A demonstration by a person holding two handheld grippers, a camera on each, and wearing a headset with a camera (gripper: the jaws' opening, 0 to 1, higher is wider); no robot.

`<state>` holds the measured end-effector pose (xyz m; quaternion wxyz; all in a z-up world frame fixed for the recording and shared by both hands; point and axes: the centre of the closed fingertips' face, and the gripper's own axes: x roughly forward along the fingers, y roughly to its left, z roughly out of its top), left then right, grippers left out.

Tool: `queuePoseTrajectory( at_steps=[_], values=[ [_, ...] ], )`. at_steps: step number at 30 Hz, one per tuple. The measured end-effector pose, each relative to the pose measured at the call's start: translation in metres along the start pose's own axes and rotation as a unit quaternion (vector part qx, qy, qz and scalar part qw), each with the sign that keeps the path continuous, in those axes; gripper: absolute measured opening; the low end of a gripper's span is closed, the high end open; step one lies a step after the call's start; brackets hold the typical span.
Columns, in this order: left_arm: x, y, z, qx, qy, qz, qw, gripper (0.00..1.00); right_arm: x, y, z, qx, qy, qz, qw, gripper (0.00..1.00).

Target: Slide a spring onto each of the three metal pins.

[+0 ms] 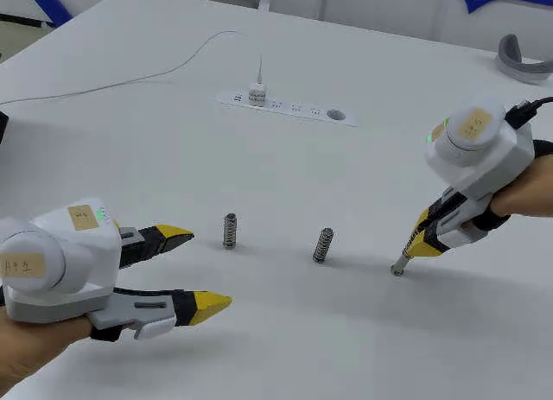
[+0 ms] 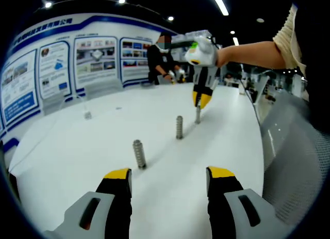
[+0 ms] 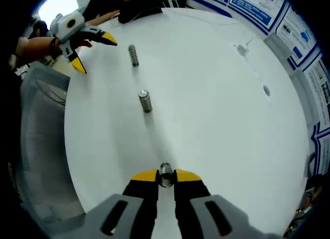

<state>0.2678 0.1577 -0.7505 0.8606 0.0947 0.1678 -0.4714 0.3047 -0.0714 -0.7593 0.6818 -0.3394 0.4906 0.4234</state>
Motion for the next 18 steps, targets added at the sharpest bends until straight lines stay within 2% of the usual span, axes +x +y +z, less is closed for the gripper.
queuePoseTrajectory(
  at_steps=[18],
  values=[
    [0.001, 0.001, 0.0, -0.005, 0.002, 0.002, 1.0, 0.6, 0.022, 0.004, -0.008, 0.014, 0.006, 0.012, 0.9998, 0.13]
  ],
)
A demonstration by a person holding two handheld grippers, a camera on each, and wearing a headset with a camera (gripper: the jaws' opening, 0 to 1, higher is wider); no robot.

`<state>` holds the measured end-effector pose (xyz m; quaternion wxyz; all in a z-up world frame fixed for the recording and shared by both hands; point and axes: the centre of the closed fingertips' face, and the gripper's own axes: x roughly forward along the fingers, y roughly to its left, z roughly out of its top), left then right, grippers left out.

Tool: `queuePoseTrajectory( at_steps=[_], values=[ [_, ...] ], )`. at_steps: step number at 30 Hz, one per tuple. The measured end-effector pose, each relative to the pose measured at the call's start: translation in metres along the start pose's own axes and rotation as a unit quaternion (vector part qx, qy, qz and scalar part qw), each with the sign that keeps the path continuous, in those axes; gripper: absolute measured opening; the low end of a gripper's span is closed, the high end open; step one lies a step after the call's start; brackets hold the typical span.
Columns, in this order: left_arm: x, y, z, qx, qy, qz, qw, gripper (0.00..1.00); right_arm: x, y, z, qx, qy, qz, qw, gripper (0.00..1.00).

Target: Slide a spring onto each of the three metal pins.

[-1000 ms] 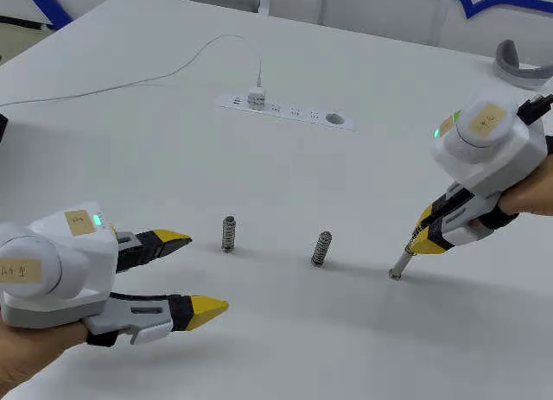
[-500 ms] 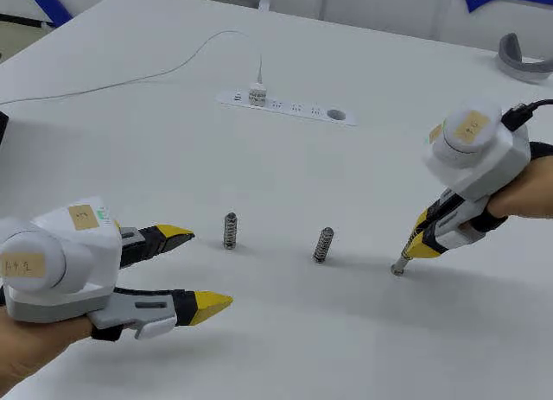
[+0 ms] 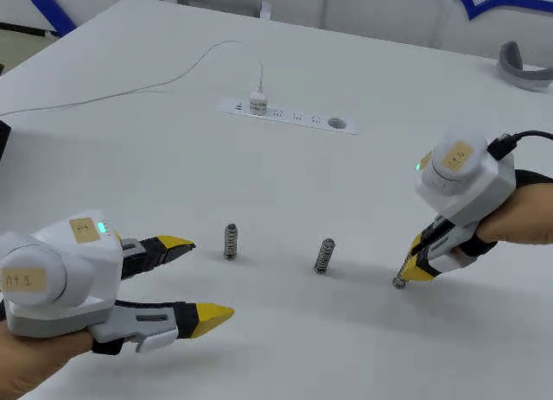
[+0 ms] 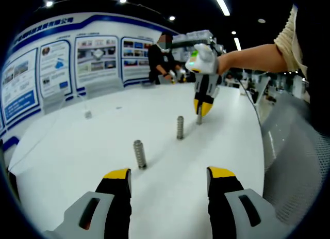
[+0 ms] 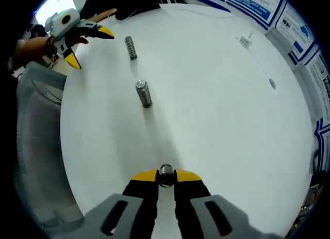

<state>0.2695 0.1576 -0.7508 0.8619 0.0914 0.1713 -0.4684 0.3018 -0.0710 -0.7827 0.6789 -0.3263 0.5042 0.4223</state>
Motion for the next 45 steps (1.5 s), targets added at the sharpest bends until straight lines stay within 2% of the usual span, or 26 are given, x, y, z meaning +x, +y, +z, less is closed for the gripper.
queuePoseTrajectory(
  at_steps=[8, 22, 30, 37, 45],
  values=[
    [0.0, 0.003, 0.001, -0.002, -0.003, 0.004, 1.0, 0.61, 0.007, 0.002, -0.001, 0.001, 0.001, 0.0, 1.0, 0.13],
    [0.001, 0.008, 0.001, -0.003, 0.0, 0.003, 1.0, 0.63, 0.012, 0.006, 0.0, 0.009, -0.02, 0.002, 0.9998, 0.18],
    [0.001, 0.01, 0.003, -0.003, -0.001, 0.006, 1.0, 0.65, 0.002, 0.003, 0.004, 0.015, -0.048, -0.009, 0.9987, 0.28],
    [0.0, 0.014, 0.004, -0.003, -0.002, 0.012, 0.9999, 0.68, -0.008, 0.005, -0.002, 0.025, -0.074, -0.019, 0.9968, 0.37],
    [0.001, 0.015, 0.007, -0.004, -0.005, 0.014, 0.9999, 0.69, -0.029, 0.004, -0.004, 0.048, -0.126, -0.045, 0.9898, 0.45]
  ],
)
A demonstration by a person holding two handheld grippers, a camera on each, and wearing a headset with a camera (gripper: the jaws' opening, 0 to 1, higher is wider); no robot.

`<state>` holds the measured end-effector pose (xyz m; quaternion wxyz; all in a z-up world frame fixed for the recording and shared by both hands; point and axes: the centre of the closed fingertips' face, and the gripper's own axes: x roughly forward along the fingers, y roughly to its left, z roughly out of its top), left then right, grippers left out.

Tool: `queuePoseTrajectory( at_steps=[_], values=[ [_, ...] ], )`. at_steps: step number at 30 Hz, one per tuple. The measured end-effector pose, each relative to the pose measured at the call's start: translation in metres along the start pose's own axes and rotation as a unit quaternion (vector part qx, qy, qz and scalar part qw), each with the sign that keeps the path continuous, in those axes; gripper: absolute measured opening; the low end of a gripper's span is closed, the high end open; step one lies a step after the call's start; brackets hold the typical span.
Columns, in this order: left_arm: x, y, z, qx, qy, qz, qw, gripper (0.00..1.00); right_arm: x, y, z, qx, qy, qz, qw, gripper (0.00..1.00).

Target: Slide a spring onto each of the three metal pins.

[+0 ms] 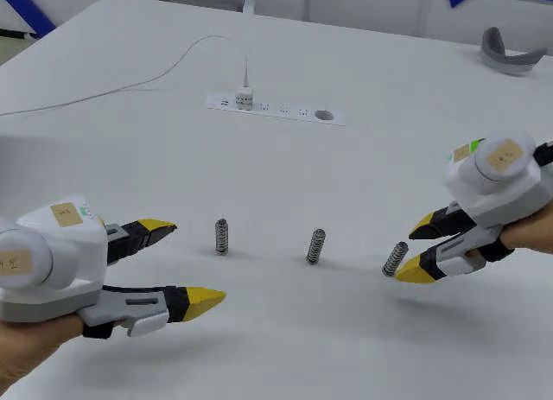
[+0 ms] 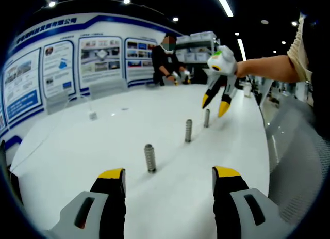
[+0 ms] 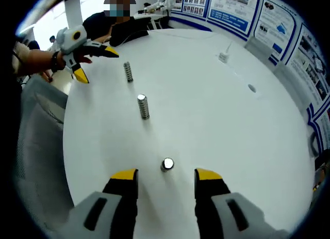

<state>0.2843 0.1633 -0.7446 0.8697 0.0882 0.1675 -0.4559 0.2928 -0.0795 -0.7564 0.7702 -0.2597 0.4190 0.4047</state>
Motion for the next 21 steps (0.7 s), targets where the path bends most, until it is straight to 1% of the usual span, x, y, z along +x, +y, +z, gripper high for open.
queuePoseTrajectory(
  at_steps=[1, 4, 9, 11, 15, 16, 18, 21],
  values=[
    [0.0, 0.0, 0.0, 0.001, 0.0, 0.0, 1.0, 0.69, -0.003, 0.0, 0.002, -0.001, -0.012, -0.005, 0.9999, 0.45],
    [0.0, 0.0, 0.001, 0.001, 0.0, -0.001, 1.0, 0.7, -0.01, 0.002, 0.002, 0.001, -0.027, -0.013, 0.9995, 0.48],
    [0.0, 0.0, 0.002, 0.003, -0.001, -0.001, 1.0, 0.7, -0.017, 0.006, 0.006, 0.011, -0.068, -0.022, 0.9974, 0.5],
    [-0.001, 0.0, 0.003, 0.002, -0.003, 0.0, 1.0, 0.71, -0.019, 0.009, 0.008, 0.01, -0.092, -0.024, 0.9954, 0.51],
    [-0.003, 0.001, 0.001, 0.0, -0.002, 0.001, 1.0, 0.71, -0.024, 0.013, 0.008, 0.01, -0.123, -0.03, 0.9919, 0.53],
    [-0.003, 0.001, 0.001, 0.0, -0.002, 0.002, 1.0, 0.71, -0.026, 0.015, 0.008, 0.01, -0.134, -0.032, 0.9904, 0.53],
    [-0.004, 0.001, 0.0, -0.001, -0.001, 0.002, 1.0, 0.71, -0.028, 0.017, 0.007, 0.01, -0.148, -0.036, 0.9882, 0.55],
    [-0.004, 0.001, 0.0, -0.001, -0.001, 0.003, 1.0, 0.72, -0.03, 0.02, 0.005, 0.014, -0.162, -0.04, 0.986, 0.56]
  ],
)
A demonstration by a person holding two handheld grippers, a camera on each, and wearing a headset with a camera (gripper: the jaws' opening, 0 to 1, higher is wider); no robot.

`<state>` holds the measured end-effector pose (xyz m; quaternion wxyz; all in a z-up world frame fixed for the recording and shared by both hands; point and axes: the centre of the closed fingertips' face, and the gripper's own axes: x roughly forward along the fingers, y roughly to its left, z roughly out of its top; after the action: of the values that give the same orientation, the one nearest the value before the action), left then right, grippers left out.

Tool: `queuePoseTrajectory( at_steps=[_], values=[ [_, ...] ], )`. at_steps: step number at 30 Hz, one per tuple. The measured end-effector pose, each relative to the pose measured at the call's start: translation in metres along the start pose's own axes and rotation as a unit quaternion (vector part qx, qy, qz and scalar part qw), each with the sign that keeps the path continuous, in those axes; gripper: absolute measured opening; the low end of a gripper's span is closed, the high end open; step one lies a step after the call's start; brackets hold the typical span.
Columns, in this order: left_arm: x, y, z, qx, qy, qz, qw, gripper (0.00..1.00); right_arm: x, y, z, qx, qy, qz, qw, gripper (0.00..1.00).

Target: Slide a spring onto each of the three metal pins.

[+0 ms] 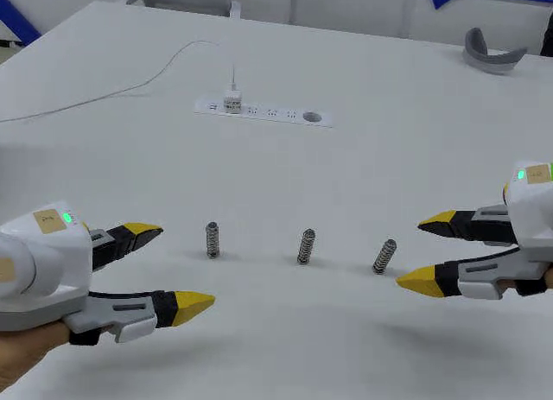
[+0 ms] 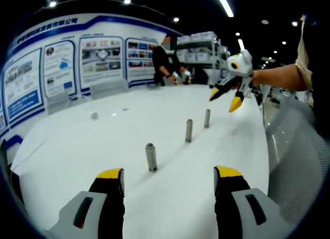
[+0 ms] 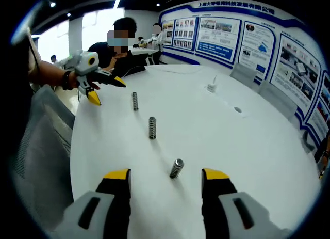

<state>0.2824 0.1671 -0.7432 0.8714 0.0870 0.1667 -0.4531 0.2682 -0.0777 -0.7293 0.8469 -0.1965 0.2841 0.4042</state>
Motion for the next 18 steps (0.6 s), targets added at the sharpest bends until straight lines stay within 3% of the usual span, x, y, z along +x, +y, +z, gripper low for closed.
queuePoseTrajectory(
  at_steps=[5, 18],
  values=[
    [-0.0006, -0.0012, -0.0006, -0.001, -0.001, 0.0, 1.0, 0.72, -0.0043, 0.0061, -0.002, 0.005, -0.027, -0.004, 0.9996, 0.6],
    [-0.0035, -0.0025, -0.0074, -0.009, 0.001, 0.004, 0.9999, 0.73, -0.0095, 0.0074, -0.0085, 0.022, -0.059, -0.028, 0.9976, 0.66]
  ],
)
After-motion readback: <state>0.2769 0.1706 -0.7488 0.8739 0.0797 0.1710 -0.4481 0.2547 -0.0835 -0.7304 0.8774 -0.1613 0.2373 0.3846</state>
